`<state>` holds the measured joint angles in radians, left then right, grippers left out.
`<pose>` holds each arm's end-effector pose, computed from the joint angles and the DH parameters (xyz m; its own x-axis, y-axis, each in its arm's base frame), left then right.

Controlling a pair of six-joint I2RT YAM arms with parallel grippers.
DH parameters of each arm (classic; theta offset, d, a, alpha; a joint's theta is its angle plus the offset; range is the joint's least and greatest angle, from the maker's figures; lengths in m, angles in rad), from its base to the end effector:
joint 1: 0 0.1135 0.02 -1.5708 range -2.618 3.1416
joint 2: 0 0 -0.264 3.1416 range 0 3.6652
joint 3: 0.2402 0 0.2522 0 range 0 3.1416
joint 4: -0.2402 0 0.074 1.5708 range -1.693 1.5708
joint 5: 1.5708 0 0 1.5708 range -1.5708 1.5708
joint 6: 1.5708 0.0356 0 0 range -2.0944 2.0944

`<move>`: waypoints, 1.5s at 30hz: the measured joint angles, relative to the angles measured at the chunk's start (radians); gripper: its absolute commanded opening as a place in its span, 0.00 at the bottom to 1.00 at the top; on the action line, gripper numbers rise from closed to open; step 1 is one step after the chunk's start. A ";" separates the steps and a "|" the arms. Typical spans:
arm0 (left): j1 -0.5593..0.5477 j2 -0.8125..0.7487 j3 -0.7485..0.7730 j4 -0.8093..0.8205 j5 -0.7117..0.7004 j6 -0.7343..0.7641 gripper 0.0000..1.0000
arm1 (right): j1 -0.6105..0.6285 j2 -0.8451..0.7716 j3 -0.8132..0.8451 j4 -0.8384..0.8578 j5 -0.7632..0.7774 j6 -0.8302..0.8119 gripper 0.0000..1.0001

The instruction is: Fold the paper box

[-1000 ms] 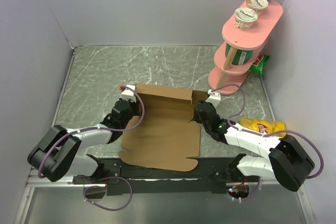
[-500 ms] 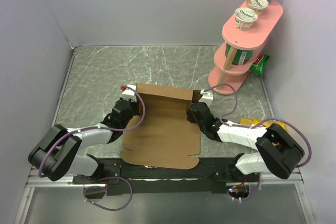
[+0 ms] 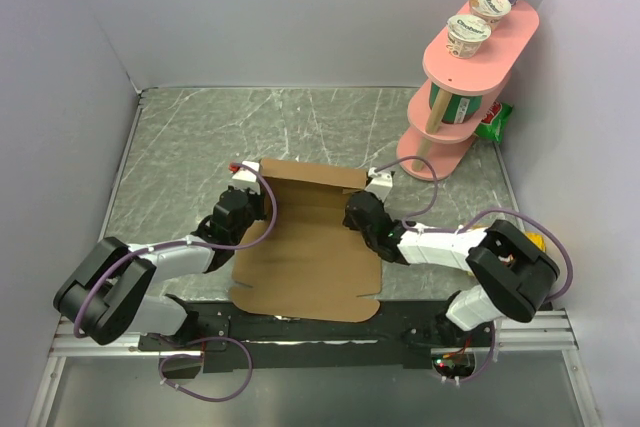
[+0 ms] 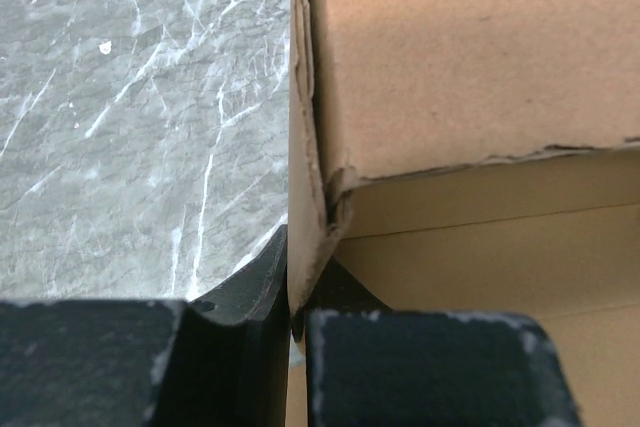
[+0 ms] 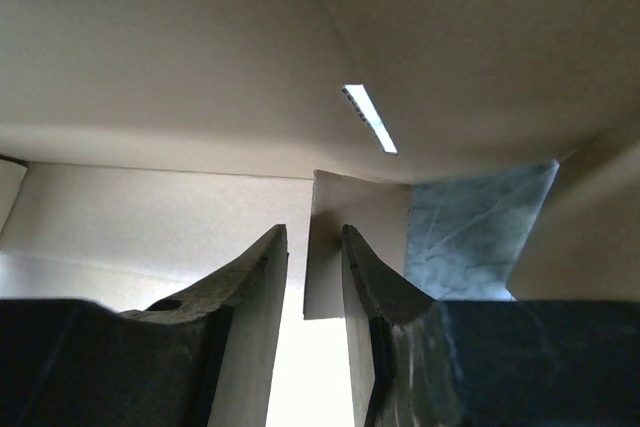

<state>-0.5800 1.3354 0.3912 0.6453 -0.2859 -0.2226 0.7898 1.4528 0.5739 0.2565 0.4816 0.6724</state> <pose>0.2180 -0.1308 0.1751 -0.3065 -0.0524 -0.9504 0.2386 0.9624 -0.1300 0.2068 0.1852 0.1638 -0.5481 0.2312 -0.8038 -0.0295 0.9551 0.2948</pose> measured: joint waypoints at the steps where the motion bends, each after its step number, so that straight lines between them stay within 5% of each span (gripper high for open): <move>1: 0.000 0.000 0.000 0.000 0.000 0.000 0.11 | 0.009 0.006 0.004 -0.003 0.012 0.008 0.36; 7: 0.004 0.000 0.000 0.000 -0.001 0.000 0.11 | 0.044 0.015 0.012 -0.032 0.057 0.034 0.42; 13: 0.005 0.000 0.000 0.000 -0.002 -0.005 0.11 | 0.107 -0.034 0.011 -0.122 0.067 0.027 0.85; 18: 0.006 0.000 0.001 -0.005 0.004 -0.016 0.11 | 0.193 -0.236 -0.024 -0.222 0.006 -0.018 0.97; 27: 0.040 -0.019 0.011 -0.045 0.065 -0.027 0.08 | 0.295 -0.779 -0.148 -0.391 -0.307 -0.142 0.97; 31: 0.053 -0.037 0.007 -0.057 0.100 -0.026 0.07 | 0.291 -0.918 -0.076 -0.543 -0.304 -0.181 0.99; 35: 0.063 -0.063 0.001 -0.060 0.136 -0.026 0.07 | 0.204 -0.881 0.118 -0.635 -0.301 -0.267 0.99; 38: 0.076 -0.073 -0.008 -0.057 0.164 -0.026 0.07 | 0.016 -0.762 0.257 -0.612 -0.388 -0.327 0.99; 45: 0.117 -0.107 -0.053 -0.043 0.222 -0.027 0.06 | -0.316 -0.567 0.357 -0.547 -0.619 -0.379 0.94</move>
<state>-0.4625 1.2285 0.3378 0.6022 -0.0643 -0.2497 0.4740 0.8856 0.9314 -0.2905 -0.1371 0.2932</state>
